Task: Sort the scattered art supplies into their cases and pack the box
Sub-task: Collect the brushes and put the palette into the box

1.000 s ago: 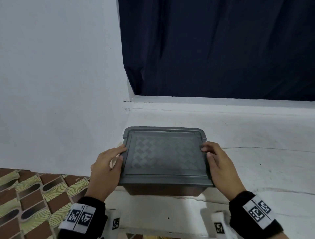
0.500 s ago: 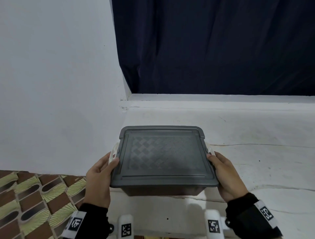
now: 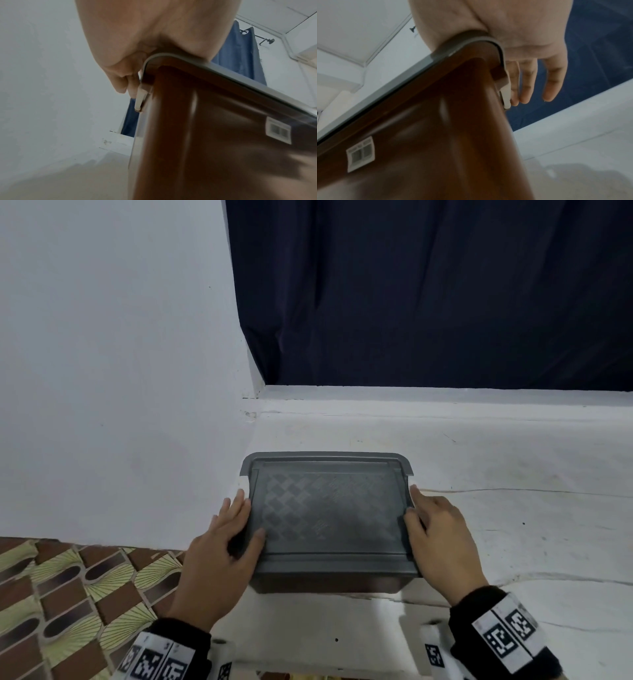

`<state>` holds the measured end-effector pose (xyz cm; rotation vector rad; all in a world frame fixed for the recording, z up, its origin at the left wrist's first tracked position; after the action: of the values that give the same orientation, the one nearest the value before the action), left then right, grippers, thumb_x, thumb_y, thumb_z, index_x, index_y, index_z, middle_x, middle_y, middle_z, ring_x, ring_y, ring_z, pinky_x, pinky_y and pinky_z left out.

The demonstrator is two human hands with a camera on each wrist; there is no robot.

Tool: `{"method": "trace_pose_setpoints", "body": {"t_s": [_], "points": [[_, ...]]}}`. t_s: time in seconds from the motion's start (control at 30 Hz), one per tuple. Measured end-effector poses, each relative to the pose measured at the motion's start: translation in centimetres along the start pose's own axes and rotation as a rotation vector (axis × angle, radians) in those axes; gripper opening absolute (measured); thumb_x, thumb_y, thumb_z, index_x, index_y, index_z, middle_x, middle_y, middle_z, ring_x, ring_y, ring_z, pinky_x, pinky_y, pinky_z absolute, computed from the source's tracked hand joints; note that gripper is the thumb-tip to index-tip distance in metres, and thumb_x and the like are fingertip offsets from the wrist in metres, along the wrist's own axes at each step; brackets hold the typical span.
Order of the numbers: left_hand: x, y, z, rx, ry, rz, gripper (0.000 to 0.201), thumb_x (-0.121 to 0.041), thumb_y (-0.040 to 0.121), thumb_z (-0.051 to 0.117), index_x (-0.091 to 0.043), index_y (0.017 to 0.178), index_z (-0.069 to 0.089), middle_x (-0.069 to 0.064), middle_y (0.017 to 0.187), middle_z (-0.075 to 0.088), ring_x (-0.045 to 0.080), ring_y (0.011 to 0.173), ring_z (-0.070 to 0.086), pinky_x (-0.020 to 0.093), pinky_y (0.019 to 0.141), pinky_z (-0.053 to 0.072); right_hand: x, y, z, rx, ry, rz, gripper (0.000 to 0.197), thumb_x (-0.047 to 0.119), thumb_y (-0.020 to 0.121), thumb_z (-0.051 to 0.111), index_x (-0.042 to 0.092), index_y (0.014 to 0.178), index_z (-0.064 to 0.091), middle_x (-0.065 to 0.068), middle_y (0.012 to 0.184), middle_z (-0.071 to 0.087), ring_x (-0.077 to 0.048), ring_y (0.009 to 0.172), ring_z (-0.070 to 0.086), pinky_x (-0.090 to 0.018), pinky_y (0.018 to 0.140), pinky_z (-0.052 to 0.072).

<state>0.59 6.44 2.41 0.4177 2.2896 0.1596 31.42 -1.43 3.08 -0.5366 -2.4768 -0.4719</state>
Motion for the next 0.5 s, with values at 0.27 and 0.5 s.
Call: {"method": "trace_pose_setpoints", "body": {"t_s": [0.27,0.5], "points": [[-0.3,0.5,0.0,0.006,0.048,0.014,0.053,-0.033,0.097,0.057,-0.022,0.147,0.046,-0.014,0.155,0.034,0.004,0.148,0.023,0.021,0.12,0.015,1.9,-0.1,0.1,0.139,-0.325,-0.023,0.056,0.044,0.101,0.033,0.015,0.148,0.035,-0.007,0.136,0.048,-0.026,0.123,0.045,-0.038,0.089,0.048],[-0.4,2.2,-1.3,-0.069,-0.018,-0.025,0.044,-0.028,0.096,0.061,-0.03,0.14,0.056,-0.01,0.134,0.062,0.008,0.12,0.06,0.022,0.11,0.038,1.9,0.9,1.0,0.142,-0.309,-0.043,0.059,0.046,0.098,0.027,0.008,0.142,0.041,-0.01,0.14,0.047,-0.025,0.124,0.049,-0.033,0.092,0.049]]}}
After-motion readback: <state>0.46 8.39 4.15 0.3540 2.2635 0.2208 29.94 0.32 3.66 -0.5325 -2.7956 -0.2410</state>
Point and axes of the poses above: each hand's wrist, its own y-axis towards the middle knuckle, its own z-axis out of the palm, x = y × z, the point moved 6 cm from there along y, towards the middle knuckle
